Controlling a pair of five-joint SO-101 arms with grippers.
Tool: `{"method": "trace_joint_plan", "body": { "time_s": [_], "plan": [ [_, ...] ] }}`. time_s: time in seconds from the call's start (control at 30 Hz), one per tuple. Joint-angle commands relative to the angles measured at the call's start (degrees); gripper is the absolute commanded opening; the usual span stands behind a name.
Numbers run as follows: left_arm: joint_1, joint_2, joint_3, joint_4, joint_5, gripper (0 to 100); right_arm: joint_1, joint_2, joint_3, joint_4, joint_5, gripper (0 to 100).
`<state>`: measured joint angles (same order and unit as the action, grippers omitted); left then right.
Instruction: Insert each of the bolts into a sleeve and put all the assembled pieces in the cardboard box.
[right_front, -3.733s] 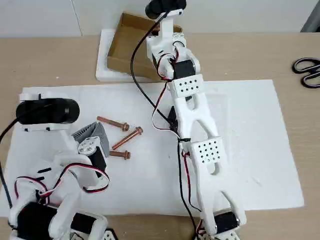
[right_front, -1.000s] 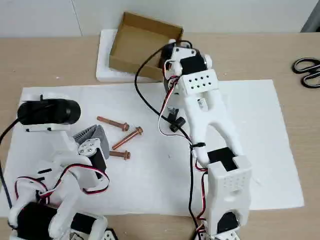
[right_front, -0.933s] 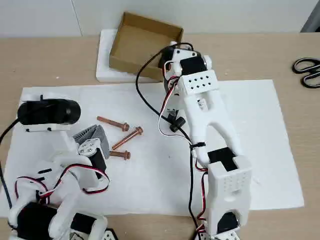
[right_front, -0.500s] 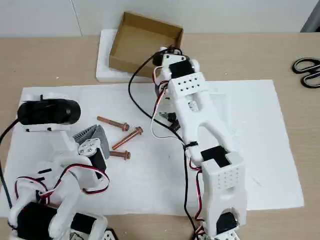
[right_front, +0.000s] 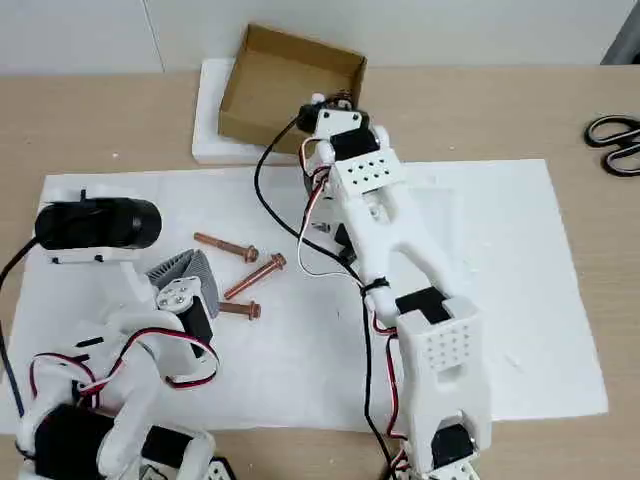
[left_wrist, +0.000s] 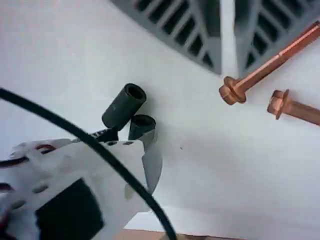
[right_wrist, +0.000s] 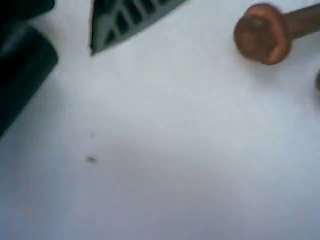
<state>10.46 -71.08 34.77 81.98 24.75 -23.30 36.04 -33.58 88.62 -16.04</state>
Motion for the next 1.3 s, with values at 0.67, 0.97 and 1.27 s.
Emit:
{"method": "trace_joint_plan", "body": {
  "time_s": [0.67,0.97,1.27],
  "plan": [
    [-0.4,-0.5,-0.1,0.2,0.4,1,3.2,6.9,-0.4,-6.9,0.9,16.5],
    [-0.4,-0.5,1.8,0.2,0.4,1,3.2,7.8,-0.4,-7.9,0.9,16.2],
    [-0.4,-0.5,1.8,0.2,0.4,1,3.2,8.6,-0.4,-7.7,0.9,11.1]
  ]
}}
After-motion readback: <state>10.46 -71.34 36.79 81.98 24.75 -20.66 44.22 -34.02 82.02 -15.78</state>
